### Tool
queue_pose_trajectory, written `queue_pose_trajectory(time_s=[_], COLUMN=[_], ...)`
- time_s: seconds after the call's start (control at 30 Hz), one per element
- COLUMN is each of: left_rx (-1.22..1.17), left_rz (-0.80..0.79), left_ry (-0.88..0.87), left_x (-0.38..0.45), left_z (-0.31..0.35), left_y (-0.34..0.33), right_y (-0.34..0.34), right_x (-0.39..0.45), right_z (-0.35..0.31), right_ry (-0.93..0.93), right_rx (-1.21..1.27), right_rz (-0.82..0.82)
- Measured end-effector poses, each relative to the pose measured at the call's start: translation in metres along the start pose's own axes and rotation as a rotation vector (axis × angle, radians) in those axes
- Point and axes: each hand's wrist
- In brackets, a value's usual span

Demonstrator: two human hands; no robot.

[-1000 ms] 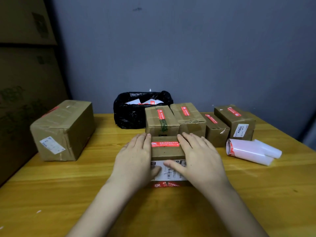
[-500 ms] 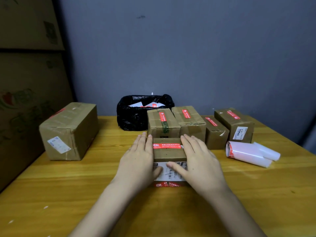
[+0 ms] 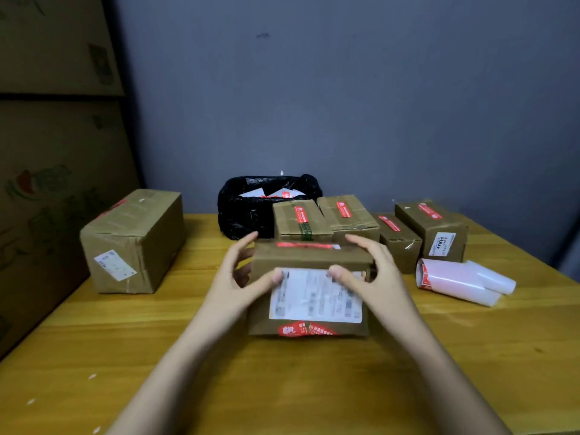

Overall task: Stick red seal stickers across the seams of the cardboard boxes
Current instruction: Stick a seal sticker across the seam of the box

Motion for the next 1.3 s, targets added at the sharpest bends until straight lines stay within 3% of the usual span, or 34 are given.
queue_pose_trajectory(time_s=[0.1, 0.23, 0.33, 0.53, 0.67, 0.77, 0.9, 1.17, 1.3], left_rx=[-0.173, -0.371, -0.397, -0.414, -0.523, -0.558, -0.51, -0.491, -0.482], left_rz=[0.129, 0.228, 0.167, 0.056, 0.105, 0.156, 0.234, 0.206, 0.315], left_ry=[0.06, 0.203, 0.271, 0.164, 0.197, 0.192, 0.186, 0.14, 0.073], left_x=[0.007, 0.018, 0.024, 0.046, 0.039, 0.045, 0.054, 0.074, 0.088], left_z=[0.004, 0.016, 0.026, 0.062, 0.046, 0.045, 0.051, 0.048, 0.046], left_y=[0.0, 0.007, 0.017, 0.026, 0.039, 0.051, 0.06, 0.066, 0.065], right_y=[0.001, 0.0, -0.003, -0.002, -0.011, -0.025, -0.039, -0.042, -0.049], right_x=[0.007, 0.016, 0.026, 0.059, 0.079, 0.085, 0.089, 0.116, 0.126], right_z=[-0.009, -0.017, -0.025, -0.05, -0.066, -0.069, -0.067, -0.066, -0.061], right_ry=[0.01, 0.067, 0.069, -0.029, -0.011, 0.142, 0.308, 0.257, 0.274], right_rx=[0.169, 0.411, 0.568, 0.835, 0.786, 0.589, 0.406, 0.372, 0.299], right_rz=[0.05, -0.109, -0.134, 0.014, 0.016, 0.101, 0.026, 0.054, 0.165])
Point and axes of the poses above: each hand's wrist, its own x-axis towards the middle knuckle, its own y-axis out of the back of the hand, z = x × y, and after that the axes turned 11 degrees about -z, right-handed
